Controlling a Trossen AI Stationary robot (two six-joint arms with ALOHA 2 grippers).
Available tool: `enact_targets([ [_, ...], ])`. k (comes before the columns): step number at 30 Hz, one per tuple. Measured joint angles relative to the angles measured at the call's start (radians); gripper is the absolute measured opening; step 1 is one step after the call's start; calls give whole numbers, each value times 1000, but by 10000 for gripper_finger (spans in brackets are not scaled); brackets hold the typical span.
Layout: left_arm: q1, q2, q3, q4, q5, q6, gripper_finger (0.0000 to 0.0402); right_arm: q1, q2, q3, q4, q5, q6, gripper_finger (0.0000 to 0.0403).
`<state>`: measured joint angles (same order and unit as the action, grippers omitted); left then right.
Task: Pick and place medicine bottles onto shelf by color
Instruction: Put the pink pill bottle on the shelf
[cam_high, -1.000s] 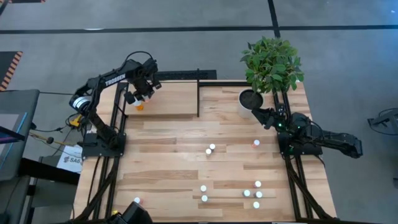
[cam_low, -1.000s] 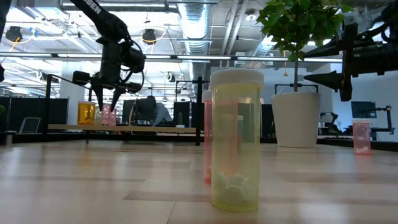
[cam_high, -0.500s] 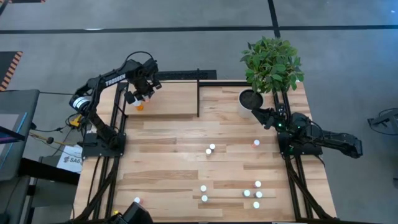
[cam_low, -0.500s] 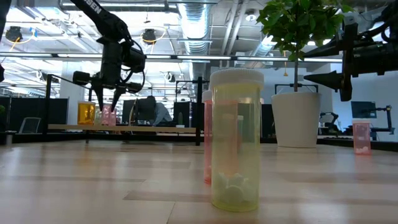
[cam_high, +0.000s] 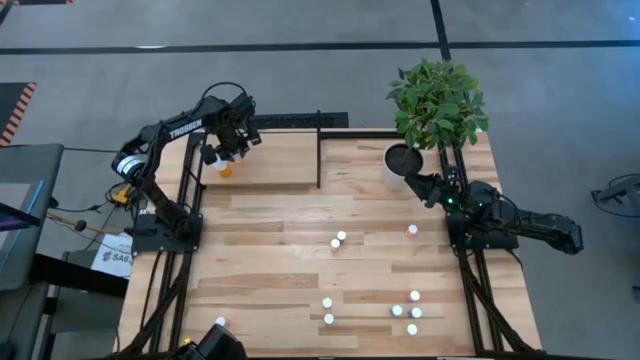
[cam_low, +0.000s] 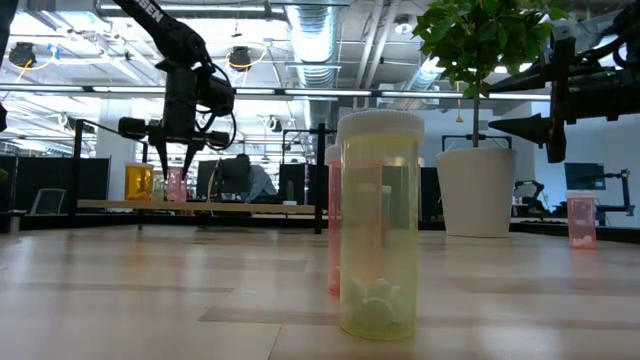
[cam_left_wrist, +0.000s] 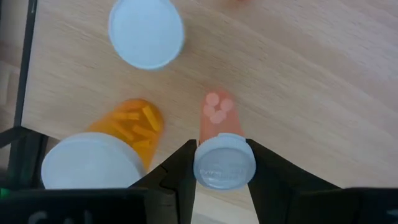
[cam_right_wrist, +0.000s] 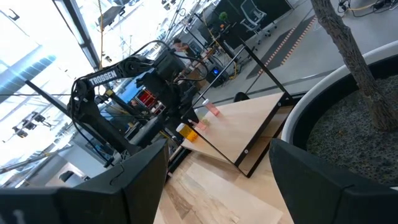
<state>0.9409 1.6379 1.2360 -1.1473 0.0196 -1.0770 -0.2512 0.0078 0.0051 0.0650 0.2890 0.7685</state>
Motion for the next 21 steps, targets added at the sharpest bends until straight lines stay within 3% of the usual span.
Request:
enact_targets([
  [7,0,1,-69,33,58,-4,110,0,0,0,0,0,0,302],
  [21,3,1,-75,69,82,-18,110,0,0,0,0,0,0,302],
])
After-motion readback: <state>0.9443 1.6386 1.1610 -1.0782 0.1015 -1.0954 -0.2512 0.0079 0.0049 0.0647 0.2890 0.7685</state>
